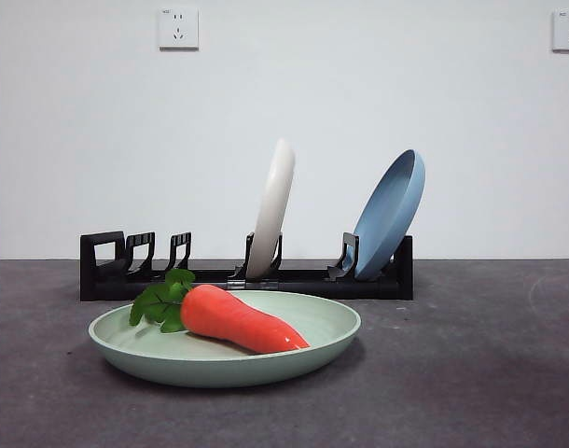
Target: Take the green plate from the plate rack,put the plate on the table,take the carrot from the table,put the carrot in the plate
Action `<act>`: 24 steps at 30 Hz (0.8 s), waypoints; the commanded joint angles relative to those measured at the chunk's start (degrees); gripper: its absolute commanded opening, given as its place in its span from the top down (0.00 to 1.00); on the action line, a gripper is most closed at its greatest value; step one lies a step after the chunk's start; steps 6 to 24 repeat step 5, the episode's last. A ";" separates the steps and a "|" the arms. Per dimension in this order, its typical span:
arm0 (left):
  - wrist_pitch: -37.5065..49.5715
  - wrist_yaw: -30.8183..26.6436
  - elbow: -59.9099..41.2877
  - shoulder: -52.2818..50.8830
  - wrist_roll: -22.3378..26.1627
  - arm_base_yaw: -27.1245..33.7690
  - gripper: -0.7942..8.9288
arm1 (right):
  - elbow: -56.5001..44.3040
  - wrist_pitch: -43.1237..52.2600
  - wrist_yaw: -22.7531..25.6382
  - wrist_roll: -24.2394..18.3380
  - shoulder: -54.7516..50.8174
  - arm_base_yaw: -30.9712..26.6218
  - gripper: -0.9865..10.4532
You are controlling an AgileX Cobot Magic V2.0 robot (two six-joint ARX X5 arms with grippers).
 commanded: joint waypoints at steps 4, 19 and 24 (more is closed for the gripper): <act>0.00 -0.02 -0.74 -0.24 -0.26 0.13 0.92 | -0.68 0.07 0.17 0.50 -0.15 -0.13 0.91; 0.00 -0.02 -0.74 -0.24 -0.26 0.15 0.92 | -0.68 0.07 0.17 0.50 -0.13 -0.13 0.91; 0.00 -0.02 -0.74 -0.24 -0.26 0.15 0.92 | -0.68 0.07 0.17 0.50 -0.13 -0.13 0.91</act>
